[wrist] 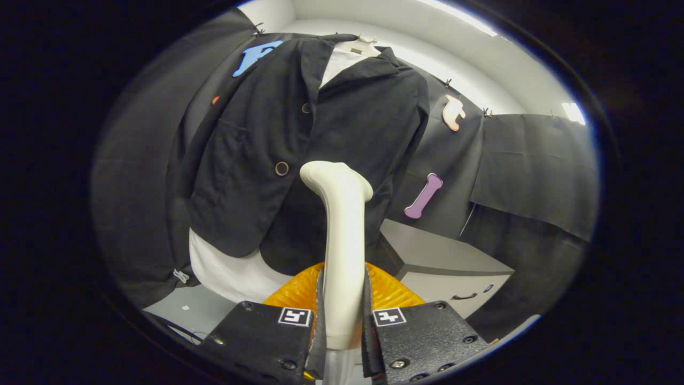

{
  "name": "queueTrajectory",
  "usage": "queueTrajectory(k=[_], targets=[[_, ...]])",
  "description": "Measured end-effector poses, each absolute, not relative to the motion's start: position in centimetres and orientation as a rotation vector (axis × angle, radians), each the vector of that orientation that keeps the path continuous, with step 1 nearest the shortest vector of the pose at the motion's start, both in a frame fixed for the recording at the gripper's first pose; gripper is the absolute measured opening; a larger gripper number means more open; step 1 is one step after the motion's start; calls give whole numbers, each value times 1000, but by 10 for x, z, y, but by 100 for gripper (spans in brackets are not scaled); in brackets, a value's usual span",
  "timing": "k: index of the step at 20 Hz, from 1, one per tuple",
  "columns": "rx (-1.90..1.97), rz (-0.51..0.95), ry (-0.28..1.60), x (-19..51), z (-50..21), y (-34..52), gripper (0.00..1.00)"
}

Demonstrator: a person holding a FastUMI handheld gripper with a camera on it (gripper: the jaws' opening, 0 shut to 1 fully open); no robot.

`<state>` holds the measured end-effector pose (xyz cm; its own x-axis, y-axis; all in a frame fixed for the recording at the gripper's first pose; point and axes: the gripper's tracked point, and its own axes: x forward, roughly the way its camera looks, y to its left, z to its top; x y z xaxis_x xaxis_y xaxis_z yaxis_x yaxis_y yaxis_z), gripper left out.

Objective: Iron the clothes twice with a garment steamer, once on the left side and once on the right side.

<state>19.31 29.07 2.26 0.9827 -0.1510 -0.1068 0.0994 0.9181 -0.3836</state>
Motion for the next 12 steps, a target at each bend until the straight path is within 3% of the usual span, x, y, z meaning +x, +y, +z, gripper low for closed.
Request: queueTrajectory(k=[12], targets=[[-415,-110,307,181,-48,280,29]])
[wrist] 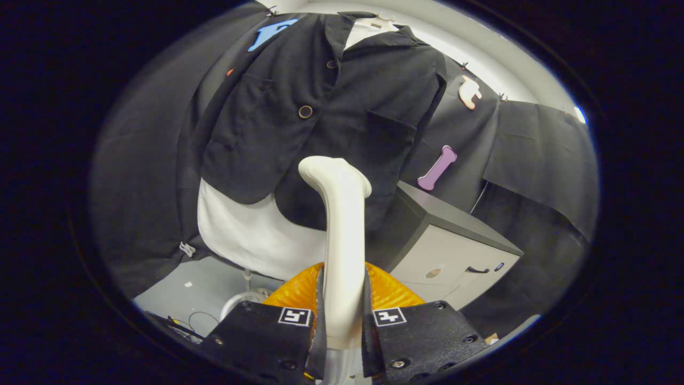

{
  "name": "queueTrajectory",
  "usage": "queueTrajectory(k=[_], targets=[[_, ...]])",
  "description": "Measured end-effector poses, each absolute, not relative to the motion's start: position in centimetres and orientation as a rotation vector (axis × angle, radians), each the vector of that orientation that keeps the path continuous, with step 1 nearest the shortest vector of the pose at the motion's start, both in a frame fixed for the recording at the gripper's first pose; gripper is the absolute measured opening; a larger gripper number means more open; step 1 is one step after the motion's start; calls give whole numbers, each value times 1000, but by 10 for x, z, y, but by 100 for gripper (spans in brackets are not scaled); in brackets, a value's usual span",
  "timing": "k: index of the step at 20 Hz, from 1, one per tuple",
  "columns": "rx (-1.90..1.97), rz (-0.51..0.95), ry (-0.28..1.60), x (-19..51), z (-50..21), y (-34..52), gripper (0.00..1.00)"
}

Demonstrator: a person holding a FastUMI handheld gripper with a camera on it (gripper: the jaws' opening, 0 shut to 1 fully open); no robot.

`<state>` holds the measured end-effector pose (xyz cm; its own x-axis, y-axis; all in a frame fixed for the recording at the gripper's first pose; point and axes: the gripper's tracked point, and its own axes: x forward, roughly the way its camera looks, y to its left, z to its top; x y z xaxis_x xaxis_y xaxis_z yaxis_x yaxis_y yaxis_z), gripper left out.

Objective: Iron the clothes twice with a garment steamer, once on the left side and once on the right side.

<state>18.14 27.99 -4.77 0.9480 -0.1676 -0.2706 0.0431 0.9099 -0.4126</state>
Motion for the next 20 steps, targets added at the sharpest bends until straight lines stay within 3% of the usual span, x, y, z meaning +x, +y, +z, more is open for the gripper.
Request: queueTrajectory(k=[11,20], targets=[[-412,-108,368,157,-68,280,29],[-328,-95,164,141,47,316,29]])
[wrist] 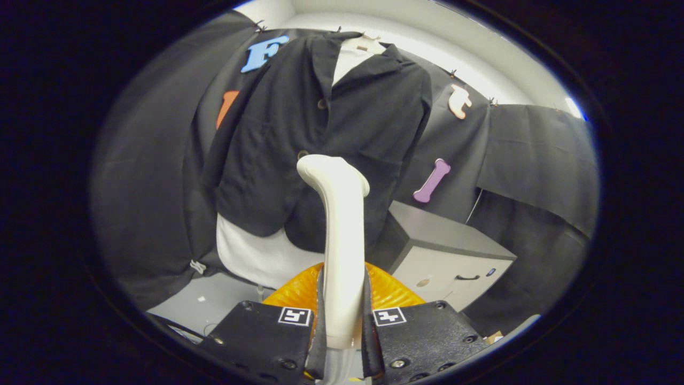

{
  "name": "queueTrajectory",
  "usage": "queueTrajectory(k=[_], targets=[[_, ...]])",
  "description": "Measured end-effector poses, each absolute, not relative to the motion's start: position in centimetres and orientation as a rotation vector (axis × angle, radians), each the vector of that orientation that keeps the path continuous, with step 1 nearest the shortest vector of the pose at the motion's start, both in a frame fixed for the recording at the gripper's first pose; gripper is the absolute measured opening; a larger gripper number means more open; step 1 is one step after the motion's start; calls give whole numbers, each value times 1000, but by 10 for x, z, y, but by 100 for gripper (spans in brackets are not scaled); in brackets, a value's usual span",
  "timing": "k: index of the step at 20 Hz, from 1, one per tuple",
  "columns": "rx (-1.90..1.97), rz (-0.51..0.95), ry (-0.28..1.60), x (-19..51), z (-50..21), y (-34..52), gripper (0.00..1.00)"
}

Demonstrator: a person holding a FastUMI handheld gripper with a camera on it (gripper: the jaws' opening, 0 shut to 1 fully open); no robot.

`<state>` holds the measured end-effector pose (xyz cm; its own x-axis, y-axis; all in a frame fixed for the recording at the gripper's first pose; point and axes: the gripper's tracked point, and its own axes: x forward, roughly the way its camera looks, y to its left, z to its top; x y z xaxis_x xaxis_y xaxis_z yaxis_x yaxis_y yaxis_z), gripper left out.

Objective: Iron the clothes twice with a garment steamer, once on the left side and once on the right side.

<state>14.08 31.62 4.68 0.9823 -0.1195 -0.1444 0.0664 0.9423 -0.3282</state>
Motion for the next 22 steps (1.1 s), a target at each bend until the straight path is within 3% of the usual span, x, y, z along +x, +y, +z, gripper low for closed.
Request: queueTrajectory(k=[9,22], targets=[[-232,-118,-130,152,206,364,29],[-280,-93,-455,217,358,459,29]])
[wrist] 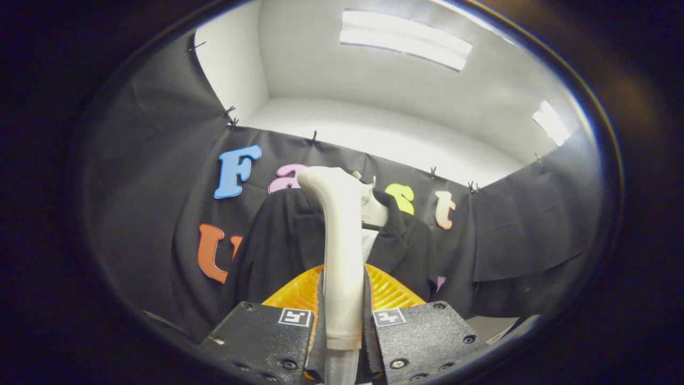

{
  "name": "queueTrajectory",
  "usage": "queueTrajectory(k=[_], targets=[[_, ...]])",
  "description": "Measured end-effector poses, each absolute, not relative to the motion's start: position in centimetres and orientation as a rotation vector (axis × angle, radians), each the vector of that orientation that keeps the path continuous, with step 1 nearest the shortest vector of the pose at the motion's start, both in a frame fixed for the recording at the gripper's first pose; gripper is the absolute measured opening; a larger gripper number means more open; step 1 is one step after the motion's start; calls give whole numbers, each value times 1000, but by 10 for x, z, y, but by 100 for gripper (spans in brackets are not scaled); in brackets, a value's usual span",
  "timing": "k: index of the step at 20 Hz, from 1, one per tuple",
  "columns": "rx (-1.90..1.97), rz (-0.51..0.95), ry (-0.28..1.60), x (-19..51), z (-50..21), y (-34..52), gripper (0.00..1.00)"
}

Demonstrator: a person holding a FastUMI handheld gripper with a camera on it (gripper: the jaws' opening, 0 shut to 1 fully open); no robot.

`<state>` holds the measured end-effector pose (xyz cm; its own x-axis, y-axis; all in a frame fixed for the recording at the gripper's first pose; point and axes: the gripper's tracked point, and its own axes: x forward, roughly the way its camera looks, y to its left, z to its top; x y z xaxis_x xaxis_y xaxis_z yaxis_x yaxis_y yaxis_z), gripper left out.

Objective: Iron the clothes twice with a garment steamer, once on the left side and once on the right side.

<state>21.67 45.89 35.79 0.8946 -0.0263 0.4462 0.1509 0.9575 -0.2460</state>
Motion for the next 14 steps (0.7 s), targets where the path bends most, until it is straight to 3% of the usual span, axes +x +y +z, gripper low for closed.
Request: queueTrajectory(k=[7,14], targets=[[-328,-149,-456,267,387,466,29],[-437,-175,-413,280,357,463,29]])
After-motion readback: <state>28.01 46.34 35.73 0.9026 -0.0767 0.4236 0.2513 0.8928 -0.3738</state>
